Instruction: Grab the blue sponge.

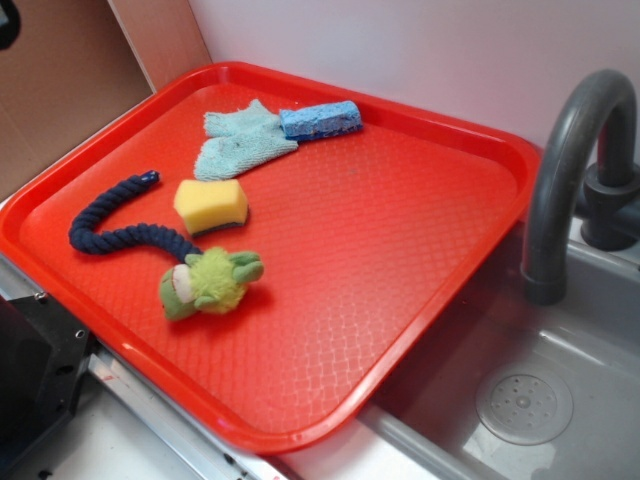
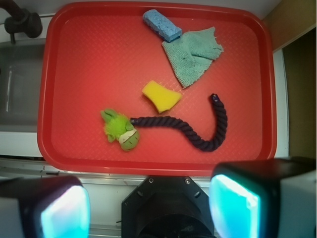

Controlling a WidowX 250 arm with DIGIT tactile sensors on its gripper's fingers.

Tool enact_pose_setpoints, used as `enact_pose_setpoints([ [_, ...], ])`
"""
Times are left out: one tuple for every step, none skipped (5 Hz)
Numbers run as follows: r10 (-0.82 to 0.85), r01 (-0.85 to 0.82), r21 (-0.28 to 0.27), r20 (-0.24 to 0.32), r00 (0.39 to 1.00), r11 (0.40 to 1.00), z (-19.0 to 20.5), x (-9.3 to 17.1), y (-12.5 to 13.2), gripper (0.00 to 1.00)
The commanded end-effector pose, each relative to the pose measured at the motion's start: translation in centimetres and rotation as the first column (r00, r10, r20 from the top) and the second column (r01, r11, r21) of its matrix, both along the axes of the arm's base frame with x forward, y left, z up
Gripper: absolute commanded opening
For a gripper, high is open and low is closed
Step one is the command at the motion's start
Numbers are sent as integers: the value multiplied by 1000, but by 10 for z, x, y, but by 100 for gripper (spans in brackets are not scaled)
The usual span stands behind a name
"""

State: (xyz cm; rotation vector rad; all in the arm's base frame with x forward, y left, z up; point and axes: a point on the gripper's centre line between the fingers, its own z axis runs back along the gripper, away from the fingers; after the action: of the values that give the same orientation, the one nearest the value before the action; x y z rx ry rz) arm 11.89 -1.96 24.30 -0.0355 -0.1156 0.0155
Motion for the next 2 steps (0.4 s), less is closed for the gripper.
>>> enact_pose_setpoints([
  [0, 0, 0, 0, 1000, 1000, 0, 0, 0, 100],
  [-154, 152, 29, 62, 986, 988, -14, 23, 22, 100],
])
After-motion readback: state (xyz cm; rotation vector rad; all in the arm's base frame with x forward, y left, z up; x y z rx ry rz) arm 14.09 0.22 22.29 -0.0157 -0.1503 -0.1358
